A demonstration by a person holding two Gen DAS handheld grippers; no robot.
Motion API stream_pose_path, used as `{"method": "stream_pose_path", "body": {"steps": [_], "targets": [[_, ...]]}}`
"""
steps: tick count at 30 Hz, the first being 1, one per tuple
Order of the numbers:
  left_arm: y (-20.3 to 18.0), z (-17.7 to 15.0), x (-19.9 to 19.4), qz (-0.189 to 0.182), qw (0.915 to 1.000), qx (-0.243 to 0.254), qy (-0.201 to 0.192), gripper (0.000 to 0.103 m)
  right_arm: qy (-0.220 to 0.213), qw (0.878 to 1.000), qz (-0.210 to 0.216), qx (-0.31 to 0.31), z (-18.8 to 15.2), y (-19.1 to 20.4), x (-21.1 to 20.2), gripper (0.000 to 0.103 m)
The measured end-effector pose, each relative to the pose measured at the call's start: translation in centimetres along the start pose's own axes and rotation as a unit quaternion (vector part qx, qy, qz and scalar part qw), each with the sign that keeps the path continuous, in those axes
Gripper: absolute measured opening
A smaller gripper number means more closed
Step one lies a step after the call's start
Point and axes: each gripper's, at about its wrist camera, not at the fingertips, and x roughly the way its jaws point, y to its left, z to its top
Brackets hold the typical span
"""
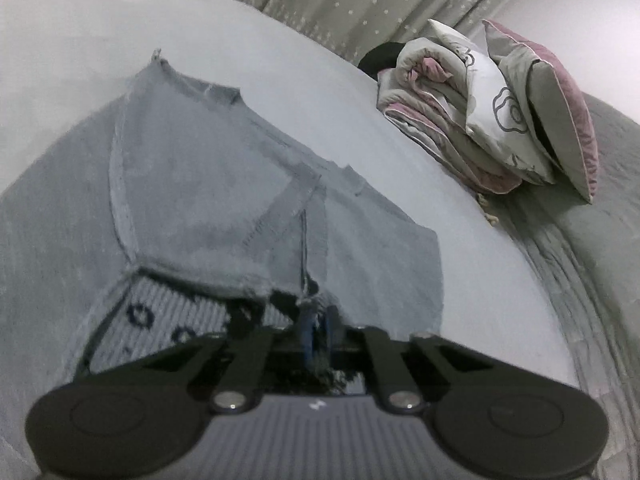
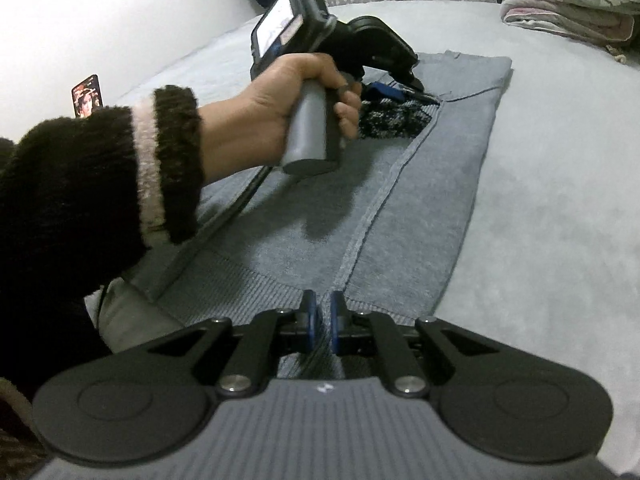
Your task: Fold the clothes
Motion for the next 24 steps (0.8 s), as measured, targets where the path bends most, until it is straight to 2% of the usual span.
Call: {"method": "stream_pose_path", "body": {"steps": [5, 10, 13, 14, 17, 21, 24], "targets": [[0.2, 0.4, -0.9, 0.004, 0.9988, 0.019, -0.045, 0.005, -0.011, 1.0, 0.018, 0.014, 0.2, -0.3, -1.1, 0.008], [0.0, 0.4, 0.3, 0.02, 0.999, 0.037, -0.014, 0.006, -0.006, 1.0, 0.023, 0.017, 0.1, -0.3, -0.8, 0.008], [0.0, 0.0, -0.5, 0.016, 0.9982, 0.056, -0.012, 0.018, 0.021, 0.999, 0.031, 0.014, 0.0, -0.2, 0.3, 0.011], [-0.1, -0.1, -0.8, 0.014, 0.9978, 0.064, -0.01, 0.022, 0.028, 0.999, 0.036, 0.012, 0.0, -0.2, 0.6, 0.015], [-0.7, -0.5, -2.1, 0.01, 0.9955, 0.094, -0.004, 0.033, 0.031, 0.998, 0.055, 0.02, 0.3, -0.4, 0.2, 0.018], [-1.4, -1.1, -4.2, 0.004, 0.9911, 0.133, 0.006, 0.036, 0.025, 0.993, 0.1, 0.057, 0.8, -1.4, -0.5, 0.019], [-1.5, -1.5, -5.9, -0.003, 0.9881, 0.153, 0.015, 0.037, 0.007, 0.994, 0.091, 0.062, 1.1, -1.7, -1.2, 0.019]]}}
